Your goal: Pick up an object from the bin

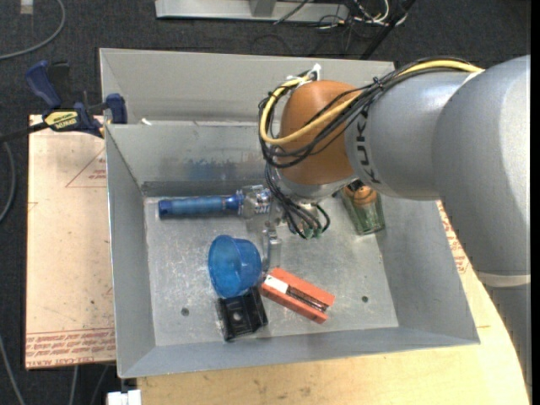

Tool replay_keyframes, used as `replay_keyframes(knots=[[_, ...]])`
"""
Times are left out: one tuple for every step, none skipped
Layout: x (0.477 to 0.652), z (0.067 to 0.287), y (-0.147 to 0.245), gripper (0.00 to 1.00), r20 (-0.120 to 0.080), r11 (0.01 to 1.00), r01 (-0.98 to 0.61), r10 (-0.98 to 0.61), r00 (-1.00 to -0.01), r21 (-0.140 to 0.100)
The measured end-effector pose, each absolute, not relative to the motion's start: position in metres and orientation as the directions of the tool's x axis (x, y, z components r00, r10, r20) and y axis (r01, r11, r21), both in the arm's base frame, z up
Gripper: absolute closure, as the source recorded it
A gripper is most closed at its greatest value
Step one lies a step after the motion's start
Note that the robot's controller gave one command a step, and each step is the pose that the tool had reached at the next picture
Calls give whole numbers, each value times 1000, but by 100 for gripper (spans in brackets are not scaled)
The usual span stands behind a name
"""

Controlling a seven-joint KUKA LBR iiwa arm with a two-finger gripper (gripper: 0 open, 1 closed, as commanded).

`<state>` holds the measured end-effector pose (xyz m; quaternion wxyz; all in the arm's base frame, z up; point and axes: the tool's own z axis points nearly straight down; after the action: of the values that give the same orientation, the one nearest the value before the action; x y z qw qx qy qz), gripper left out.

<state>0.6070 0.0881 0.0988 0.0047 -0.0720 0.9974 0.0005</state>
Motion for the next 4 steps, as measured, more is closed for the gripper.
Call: replay_keyframes(knots=[[607,99,88,0,-9,990,-144,-144,-990,0],[604,91,94,0,-14,996,-86,-86,-996,0],[567,120,86,0,5,998,-65,-65,-998,1],[562,136,82,0,-1,997,-79,-79,-997,0]])
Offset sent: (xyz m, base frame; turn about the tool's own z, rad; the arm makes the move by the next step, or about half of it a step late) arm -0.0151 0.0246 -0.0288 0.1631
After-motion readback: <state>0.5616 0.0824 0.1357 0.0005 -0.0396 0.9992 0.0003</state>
